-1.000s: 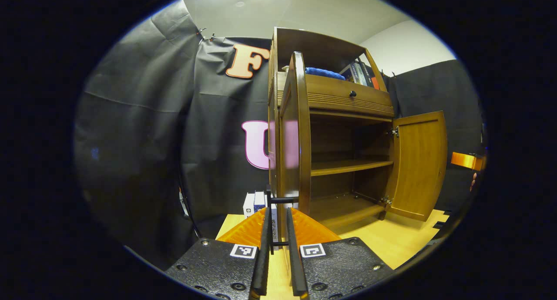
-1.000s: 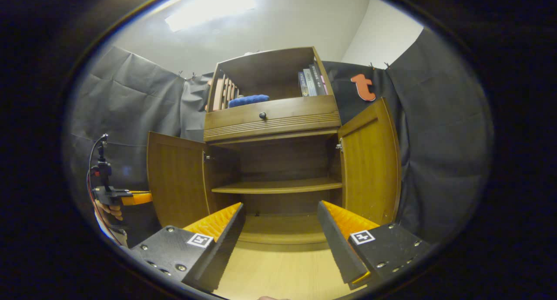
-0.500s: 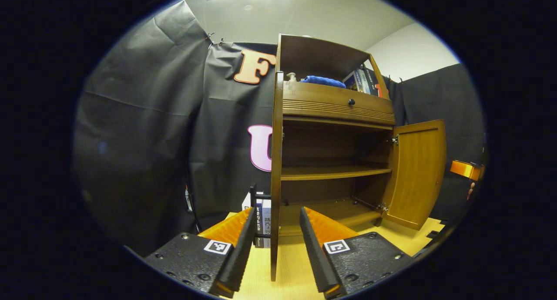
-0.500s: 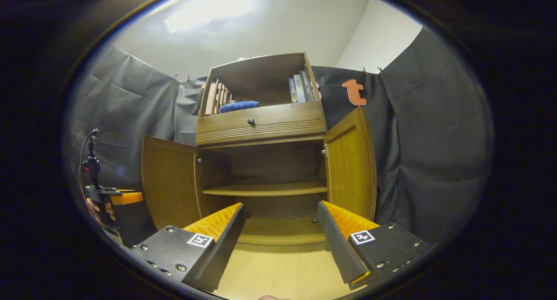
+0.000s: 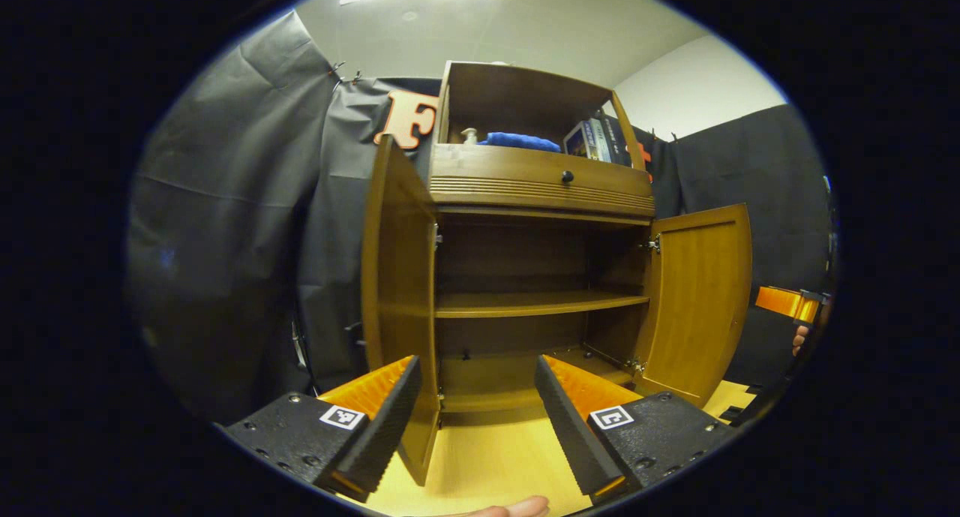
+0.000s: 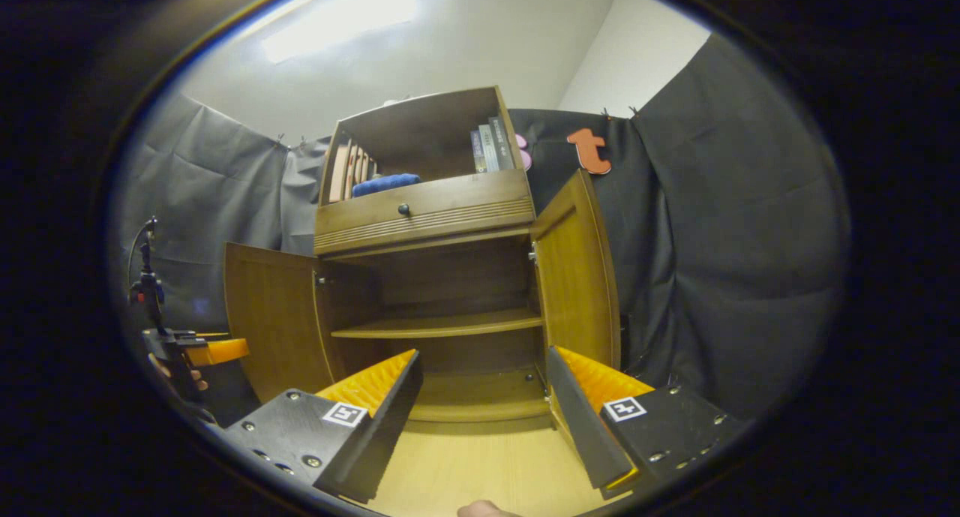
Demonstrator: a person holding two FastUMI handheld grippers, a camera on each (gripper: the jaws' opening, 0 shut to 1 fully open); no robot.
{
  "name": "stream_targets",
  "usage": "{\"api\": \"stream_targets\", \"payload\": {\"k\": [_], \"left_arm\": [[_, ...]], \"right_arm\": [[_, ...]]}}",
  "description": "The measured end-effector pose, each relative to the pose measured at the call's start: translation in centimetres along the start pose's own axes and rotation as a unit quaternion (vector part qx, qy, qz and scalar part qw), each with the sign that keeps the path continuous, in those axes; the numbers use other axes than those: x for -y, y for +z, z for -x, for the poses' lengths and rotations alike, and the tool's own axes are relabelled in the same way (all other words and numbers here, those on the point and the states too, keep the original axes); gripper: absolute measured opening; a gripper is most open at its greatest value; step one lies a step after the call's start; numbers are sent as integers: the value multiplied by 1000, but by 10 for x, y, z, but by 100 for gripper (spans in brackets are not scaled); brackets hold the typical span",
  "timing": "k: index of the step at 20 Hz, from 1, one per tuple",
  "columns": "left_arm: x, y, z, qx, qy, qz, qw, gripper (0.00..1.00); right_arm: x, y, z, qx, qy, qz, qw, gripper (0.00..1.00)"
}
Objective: Open the right door of the double-door shoe cabinet with the right hand, and open the left door with the left hand.
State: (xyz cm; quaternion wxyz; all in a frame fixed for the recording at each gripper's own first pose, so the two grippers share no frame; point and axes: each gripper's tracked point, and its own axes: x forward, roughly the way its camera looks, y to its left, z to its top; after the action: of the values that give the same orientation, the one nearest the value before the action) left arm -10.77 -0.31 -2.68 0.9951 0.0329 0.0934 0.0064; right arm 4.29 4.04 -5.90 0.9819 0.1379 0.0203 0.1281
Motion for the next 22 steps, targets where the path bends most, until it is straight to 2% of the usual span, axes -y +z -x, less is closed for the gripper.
{"api": "stream_targets", "payload": {"k": [2,5,10,13,15,16,17,22], "left_arm": [[30,-4,-8,-4,-22,-2,1000,94],[71,-7,-19,-2,-47,-9,999,94],[114,-21,-55,-12,-37,-22,999,96],[145,-32,-75,-21,-49,-7,999,97],[155,-37,-87,-25,-45,6,999,96],[158,-38,-92,-24,-44,13,999,96],[161,-36,-98,-20,-43,15,999,96],[167,-47,-110,-20,-44,18,999,97]], "right_arm": [[2,-4,-5,-6,1,-5,1000,99],[-2,-8,-17,-15,7,-5,1000,98],[-1,-9,-31,-18,1,-1,1000,100],[-2,-8,-37,-19,3,4,1000,99],[1,-6,-38,-17,-2,6,1000,94],[2,-4,-37,-14,-2,7,1000,94],[2,-1,-37,-9,-4,10,1000,99],[0,1,-36,8,-12,32,999,99]]}}
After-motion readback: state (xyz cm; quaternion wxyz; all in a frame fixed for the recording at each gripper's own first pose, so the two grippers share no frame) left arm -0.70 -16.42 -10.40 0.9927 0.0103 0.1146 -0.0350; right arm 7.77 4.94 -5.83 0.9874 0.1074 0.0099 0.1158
